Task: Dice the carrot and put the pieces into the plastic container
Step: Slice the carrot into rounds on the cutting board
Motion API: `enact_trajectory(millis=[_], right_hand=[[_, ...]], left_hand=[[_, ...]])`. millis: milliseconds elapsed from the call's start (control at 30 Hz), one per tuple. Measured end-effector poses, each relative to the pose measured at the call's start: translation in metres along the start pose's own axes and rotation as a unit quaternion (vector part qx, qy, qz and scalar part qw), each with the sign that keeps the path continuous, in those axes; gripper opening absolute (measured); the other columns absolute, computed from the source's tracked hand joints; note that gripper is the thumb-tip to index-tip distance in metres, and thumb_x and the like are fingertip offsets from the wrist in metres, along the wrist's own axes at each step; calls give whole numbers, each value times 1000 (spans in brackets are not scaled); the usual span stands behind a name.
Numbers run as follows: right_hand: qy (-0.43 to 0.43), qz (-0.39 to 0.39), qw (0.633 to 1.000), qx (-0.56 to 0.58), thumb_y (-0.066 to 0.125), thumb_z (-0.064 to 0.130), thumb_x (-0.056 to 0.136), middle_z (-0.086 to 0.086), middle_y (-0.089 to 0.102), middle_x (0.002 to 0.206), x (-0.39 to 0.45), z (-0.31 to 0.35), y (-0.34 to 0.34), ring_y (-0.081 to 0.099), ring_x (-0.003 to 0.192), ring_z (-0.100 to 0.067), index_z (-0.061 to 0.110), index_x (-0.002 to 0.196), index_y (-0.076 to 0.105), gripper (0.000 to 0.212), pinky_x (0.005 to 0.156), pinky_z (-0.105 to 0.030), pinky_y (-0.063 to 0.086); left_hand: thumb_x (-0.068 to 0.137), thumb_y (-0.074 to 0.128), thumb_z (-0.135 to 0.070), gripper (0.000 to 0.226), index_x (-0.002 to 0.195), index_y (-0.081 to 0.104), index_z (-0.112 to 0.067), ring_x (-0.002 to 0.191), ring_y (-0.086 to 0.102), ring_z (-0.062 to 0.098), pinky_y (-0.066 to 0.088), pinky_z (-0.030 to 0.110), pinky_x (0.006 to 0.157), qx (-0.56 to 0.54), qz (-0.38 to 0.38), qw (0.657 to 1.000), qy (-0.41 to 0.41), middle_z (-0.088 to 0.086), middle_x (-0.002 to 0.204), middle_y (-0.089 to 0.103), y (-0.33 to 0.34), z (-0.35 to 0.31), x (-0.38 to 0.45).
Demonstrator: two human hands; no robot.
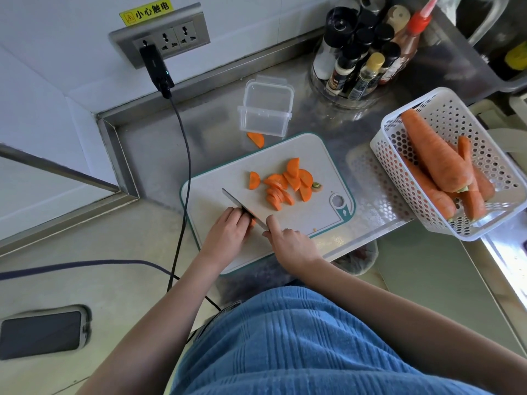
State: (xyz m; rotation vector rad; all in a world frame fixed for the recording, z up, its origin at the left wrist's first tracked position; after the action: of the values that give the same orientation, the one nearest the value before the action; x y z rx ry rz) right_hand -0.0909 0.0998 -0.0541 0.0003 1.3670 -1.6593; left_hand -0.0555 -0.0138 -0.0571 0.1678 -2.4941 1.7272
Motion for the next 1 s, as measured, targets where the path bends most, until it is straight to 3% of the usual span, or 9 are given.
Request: enact_trajectory(millis=[167,300,400,500,633,700,800,900,1000], right_hand=[[-5,10,999,-40,37,6,98,-12,59,86,3,-1,8,54,71,-30,16,130,22,37,60,-35,40],[9,7,999,-41,38,-2,93,-3,42,66,10,7,9,49,66,-29,13,131,24,44,60,-35,39],[16,19,999,-23,37,-6,91,-14,60,88,14,9,8,60,80,-34,14,134,22,50,66,-39,42],[20,30,999,-10,36,-4,92,-17,61,95,17,11,6,60,84,-36,16,131,24,45,67,-40,43],[39,27,998,45,34,18,103,-13,53,86,30,0,-5,58,79,-34,17,114,29,13,66,-42,46],[29,17,999,2,35,13,102,-12,52,85,33,-5,-11,60,81,-34,18,120,28,20,64,-40,44],[37,-11,999,-1,34,13,101,-17,61,92,24,-18,-16,61,80,-38,17,129,26,29,64,-41,45],[45,-29,998,23,28,28,105,-19,62,86,13,-25,-21,60,75,-38,17,127,28,25,64,-43,47],[37,-23,999,22,25,31,105,-15,56,79,5,-20,-22,58,72,-36,16,124,28,25,63,-42,45]], left_hand=[[81,50,-9,16,86,62,1,80,51,29,55,40,68,-9,1,1000,1,16,81,58,1,2,0],[59,69,11,30,86,60,1,85,46,25,48,36,79,-30,-2,999,-22,16,81,57,3,6,-3],[60,71,12,29,85,60,0,82,49,25,43,31,81,-29,0,999,-25,14,80,56,3,5,-2],[62,71,10,26,83,60,-1,81,53,27,47,33,78,-27,15,999,-27,13,80,57,6,5,-3],[67,65,5,14,77,58,-3,75,53,27,45,33,72,-38,34,998,-44,11,76,54,7,5,-3],[74,56,-3,3,76,58,-5,75,53,26,47,35,70,-38,37,998,-45,9,76,54,5,6,-2],[85,46,-16,18,75,58,-6,75,52,24,47,35,70,-39,48,997,-44,7,77,55,5,8,-2],[85,46,-18,20,74,58,-6,73,55,27,49,36,66,-26,44,998,-30,8,76,55,5,6,-3],[83,54,-14,12,75,58,-6,71,55,28,50,36,63,-18,53,998,-31,8,75,54,4,4,-5]])
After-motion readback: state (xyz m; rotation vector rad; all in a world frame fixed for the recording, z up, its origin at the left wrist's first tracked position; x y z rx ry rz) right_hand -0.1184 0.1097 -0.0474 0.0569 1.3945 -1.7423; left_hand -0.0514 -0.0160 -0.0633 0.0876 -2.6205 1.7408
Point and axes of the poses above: each hand's wrist, its own x-axis towards the middle knuckle, its own y-axis out of the palm, z = x × y, the point moved 7 cm from there along x, towards the middle knuckle
